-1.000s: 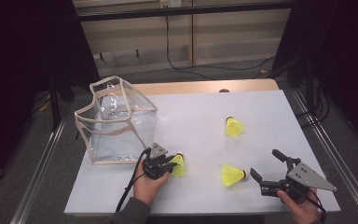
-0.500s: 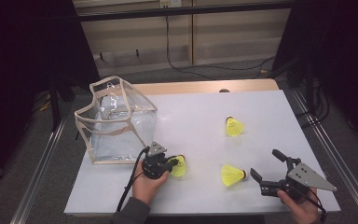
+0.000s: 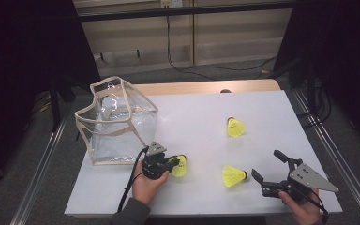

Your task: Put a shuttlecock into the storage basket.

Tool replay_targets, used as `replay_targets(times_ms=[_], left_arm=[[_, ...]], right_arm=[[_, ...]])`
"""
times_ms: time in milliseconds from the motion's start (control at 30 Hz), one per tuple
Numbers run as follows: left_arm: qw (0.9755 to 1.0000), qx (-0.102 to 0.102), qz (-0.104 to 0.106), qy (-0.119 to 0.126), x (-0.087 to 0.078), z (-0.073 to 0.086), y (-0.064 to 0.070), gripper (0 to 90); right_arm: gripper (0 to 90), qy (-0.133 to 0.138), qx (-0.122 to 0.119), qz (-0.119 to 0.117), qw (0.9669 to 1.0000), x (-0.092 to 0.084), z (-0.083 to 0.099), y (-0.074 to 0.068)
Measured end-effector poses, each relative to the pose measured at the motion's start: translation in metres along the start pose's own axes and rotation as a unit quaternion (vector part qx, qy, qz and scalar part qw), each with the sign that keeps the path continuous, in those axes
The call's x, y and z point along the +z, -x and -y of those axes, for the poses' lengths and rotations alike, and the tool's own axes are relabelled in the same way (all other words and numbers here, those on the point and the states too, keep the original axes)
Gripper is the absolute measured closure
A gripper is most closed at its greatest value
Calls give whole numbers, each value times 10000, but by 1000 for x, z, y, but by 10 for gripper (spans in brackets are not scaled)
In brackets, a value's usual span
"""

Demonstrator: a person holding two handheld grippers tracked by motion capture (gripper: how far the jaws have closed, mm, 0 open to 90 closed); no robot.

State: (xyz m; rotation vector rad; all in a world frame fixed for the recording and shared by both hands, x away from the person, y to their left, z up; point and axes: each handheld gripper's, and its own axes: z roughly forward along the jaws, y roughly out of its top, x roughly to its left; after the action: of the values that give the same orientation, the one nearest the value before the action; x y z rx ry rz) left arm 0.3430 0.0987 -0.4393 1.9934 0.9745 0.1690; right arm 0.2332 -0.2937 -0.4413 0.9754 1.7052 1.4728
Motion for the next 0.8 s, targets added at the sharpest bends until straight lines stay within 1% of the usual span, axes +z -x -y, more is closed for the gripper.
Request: replay_targets(times_ms=[100,200,233,300,333,400,567,800], left_arm=[[10000,-20,63,-62,-1,-2,0,840],[9999,18,83,-82,-3,-4,1,840],[10000,10,93,-30,-4,-6,1,840],[9999,19,98,-19,-6,-8,0,840],[9999,-10,109,-14,-7,-10,1,840],[10000,27,88,8,-9,-13,1,840],[9999,99,128,41,-11,-20,3,840],[9998,-35,146,128,-16,-28,0,840]], right_arm=[[16,3,4,-3,10000,0,0,0],[16,-9,8,3,10000,0,0,0],[16,-7,10,4,10000,0,0,0],[16,-7,10,3,10000,0,0,0],[16,-2,6,1,10000,0,0,0],[16,-2,12,-3,10000,0,0,0],[16,7,16,-14,10000,0,0,0],[16,1,28,-14,10000,0,0,0]])
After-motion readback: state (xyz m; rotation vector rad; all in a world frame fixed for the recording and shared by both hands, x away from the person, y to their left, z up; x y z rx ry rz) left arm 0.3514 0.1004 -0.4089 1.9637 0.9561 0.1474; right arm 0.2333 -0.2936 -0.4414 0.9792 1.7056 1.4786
